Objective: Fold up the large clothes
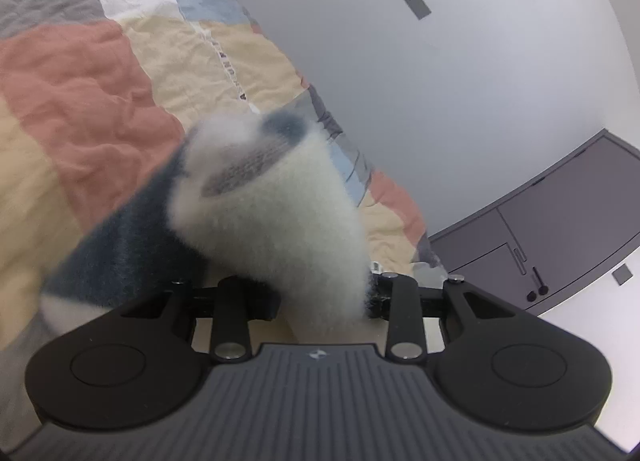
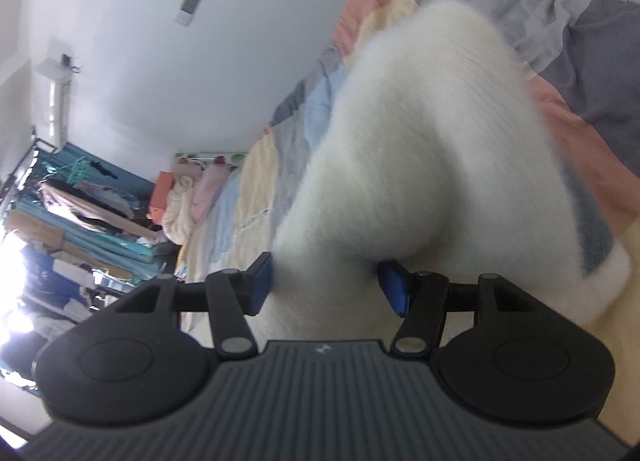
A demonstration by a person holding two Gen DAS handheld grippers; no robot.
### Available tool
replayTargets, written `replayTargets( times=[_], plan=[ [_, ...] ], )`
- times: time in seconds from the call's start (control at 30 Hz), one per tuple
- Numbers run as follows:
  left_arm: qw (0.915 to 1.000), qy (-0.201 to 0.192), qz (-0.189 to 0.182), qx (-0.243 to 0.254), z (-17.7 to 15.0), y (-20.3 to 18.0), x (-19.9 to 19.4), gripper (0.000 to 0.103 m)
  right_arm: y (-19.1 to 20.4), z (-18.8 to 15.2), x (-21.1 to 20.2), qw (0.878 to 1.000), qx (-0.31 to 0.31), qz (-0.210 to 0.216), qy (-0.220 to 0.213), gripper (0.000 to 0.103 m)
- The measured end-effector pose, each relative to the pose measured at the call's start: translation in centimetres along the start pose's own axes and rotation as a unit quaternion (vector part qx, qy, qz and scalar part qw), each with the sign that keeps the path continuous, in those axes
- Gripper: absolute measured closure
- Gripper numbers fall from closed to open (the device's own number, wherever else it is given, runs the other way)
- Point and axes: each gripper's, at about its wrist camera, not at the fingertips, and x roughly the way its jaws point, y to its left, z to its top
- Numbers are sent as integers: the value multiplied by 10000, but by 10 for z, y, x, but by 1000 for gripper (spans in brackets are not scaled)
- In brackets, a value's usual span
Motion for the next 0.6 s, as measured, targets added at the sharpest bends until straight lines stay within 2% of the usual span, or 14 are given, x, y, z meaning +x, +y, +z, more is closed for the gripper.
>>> replayTargets(
  times=[0.17,0.3,0.53,0.6],
  plan=[
    [9999,90,-37,106,10,16,38,63,-13,14,30,9997,104,-167,129,42],
    [9997,-128,-203,4,4,38,59,62,-19,19,49,9997,-121,-190,79,42],
    [9990,-79,-393,-174,8,46,60,60,-26,22,46,10000,61,-15,54,41],
    [9982,-78,-442,-398,7,45,52,56,-27,21,43,9999,112,12,57,41]
  ],
)
